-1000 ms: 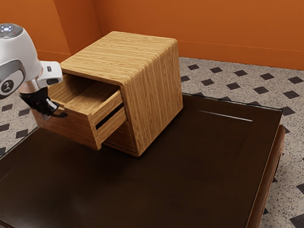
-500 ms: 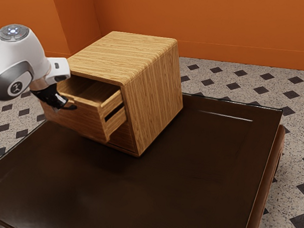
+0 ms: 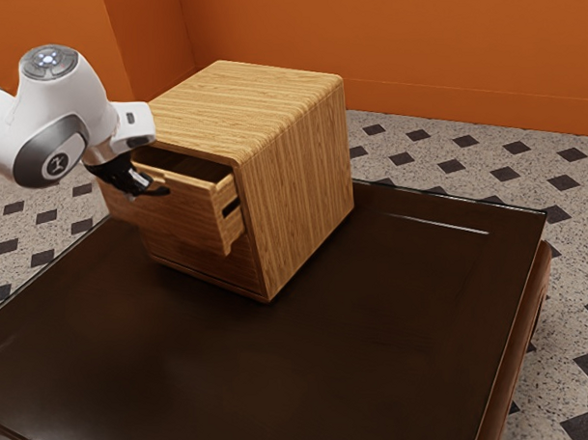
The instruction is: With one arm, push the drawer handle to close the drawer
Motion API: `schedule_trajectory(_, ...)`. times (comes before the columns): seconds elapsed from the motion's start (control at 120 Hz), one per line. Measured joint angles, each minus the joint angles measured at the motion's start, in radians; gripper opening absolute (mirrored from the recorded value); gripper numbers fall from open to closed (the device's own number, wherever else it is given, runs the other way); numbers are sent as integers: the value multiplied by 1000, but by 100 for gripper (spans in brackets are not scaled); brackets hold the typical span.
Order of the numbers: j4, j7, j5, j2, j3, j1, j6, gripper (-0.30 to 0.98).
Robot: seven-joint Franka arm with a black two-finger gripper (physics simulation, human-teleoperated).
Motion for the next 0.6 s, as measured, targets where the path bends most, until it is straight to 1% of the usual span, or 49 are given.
schedule_trajectory(0.258,34,0,23,55,-1,-5,66,-10)
schedule_trajectory(0.6,84,-1,39,122,-2,-21,116,-10)
